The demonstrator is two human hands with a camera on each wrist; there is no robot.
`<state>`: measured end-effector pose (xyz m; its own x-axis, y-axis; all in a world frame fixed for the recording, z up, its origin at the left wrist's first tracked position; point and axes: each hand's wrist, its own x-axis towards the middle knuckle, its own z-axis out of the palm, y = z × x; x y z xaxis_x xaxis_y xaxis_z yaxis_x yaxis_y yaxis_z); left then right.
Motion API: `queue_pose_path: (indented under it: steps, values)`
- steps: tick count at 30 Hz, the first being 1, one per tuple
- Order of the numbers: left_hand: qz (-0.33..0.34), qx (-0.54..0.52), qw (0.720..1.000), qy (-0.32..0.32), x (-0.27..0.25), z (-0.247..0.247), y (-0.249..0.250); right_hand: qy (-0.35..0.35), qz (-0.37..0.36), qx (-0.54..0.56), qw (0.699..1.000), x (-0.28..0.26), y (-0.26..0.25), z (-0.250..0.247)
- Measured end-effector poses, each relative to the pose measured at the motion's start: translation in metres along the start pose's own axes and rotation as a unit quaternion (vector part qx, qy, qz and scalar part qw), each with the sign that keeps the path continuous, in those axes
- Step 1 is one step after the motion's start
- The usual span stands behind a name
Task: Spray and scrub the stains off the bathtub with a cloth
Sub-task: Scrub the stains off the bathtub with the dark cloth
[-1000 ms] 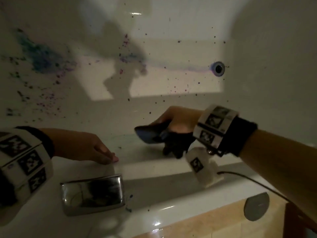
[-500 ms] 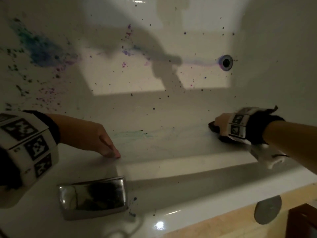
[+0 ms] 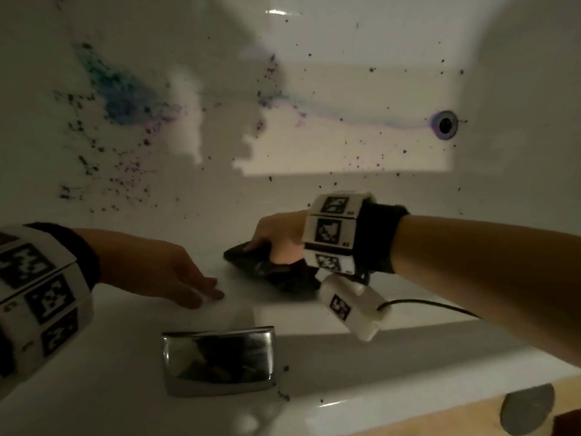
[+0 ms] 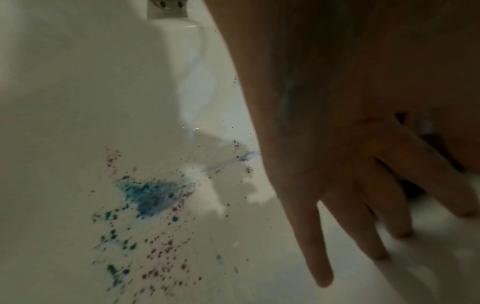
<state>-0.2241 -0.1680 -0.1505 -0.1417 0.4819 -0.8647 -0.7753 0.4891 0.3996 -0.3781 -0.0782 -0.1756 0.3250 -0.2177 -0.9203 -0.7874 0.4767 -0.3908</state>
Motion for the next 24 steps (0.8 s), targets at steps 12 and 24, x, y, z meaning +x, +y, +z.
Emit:
queue_pose_path:
  steps: [12,24]
  values:
    - [0.021,-0.013,0.999,0.028,-0.008,0.004,-0.022,-0.072,0.167,-0.128,0.975,-0.038,0.021,0.010]
    - [0.015,-0.430,0.869,0.246,-0.012,-0.009,-0.020,0.083,-0.047,0.301,0.949,0.003,-0.060,-0.033]
